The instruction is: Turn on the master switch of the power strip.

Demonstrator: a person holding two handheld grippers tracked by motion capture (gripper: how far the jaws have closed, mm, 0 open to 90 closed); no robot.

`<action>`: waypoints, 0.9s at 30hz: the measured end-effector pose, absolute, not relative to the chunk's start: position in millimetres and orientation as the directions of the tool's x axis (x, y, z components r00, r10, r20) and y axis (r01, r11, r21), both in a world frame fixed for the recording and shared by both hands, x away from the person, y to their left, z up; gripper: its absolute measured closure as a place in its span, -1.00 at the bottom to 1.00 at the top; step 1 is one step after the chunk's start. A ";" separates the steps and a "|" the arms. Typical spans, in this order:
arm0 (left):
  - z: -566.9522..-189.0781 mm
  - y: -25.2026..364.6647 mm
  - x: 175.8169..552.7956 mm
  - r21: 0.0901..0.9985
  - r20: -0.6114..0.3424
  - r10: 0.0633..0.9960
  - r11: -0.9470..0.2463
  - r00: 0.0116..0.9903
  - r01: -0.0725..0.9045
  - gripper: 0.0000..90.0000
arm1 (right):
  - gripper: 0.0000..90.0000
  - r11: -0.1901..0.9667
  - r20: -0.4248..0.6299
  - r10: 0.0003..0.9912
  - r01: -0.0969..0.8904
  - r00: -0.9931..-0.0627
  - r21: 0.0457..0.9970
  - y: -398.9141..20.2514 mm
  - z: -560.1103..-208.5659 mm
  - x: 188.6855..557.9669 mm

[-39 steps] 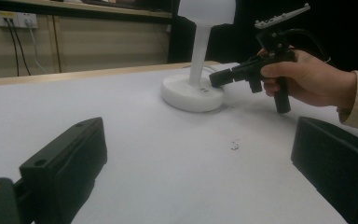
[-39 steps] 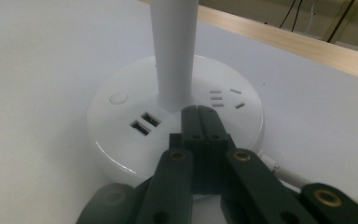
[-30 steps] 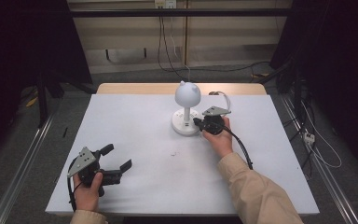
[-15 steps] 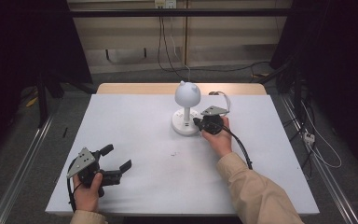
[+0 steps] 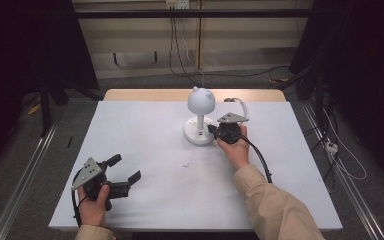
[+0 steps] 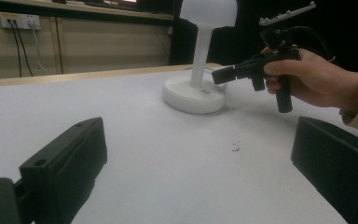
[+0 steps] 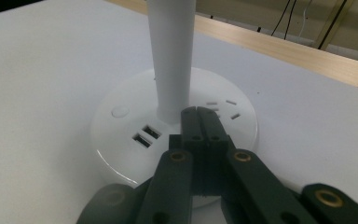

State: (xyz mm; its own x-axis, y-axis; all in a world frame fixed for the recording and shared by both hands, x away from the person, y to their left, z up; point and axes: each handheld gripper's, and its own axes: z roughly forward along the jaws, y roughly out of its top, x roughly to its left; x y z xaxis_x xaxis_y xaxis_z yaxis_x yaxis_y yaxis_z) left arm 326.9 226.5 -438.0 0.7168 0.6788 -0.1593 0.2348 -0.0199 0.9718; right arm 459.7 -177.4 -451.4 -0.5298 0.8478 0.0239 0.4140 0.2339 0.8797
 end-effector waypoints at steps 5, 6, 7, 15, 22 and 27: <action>-437.8 226.1 328.0 0.972 -0.160 0.677 -0.018 0.718 0.234 -0.93 | 0.95 0.209 0.055 0.850 0.431 -0.523 0.878 -180.8 -449.1 458.4; -437.6 225.9 327.9 0.972 -0.161 0.678 -0.016 0.717 0.234 -0.93 | 0.80 0.189 0.076 0.855 0.445 -0.513 0.875 -181.9 -449.2 457.9; -437.5 225.7 327.7 0.972 -0.164 0.679 -0.013 0.716 0.235 -0.93 | 0.77 0.185 0.083 0.856 0.451 -0.511 0.873 -182.6 -449.1 457.7; -437.2 225.0 328.0 0.972 -0.167 0.676 -0.010 0.718 0.235 -0.93 | 0.60 0.162 0.105 0.857 0.457 -0.505 0.875 -185.0 -446.8 456.3; -437.4 225.6 328.3 0.972 -0.165 0.677 -0.013 0.718 0.236 -0.93 | 0.27 0.161 0.114 0.854 0.466 -0.508 0.870 -184.9 -446.2 455.2; -437.6 224.9 328.5 0.972 -0.161 0.677 -0.020 0.718 0.236 -0.93 | 0.13 0.168 0.111 0.849 0.463 -0.517 0.870 -183.4 -442.9 452.4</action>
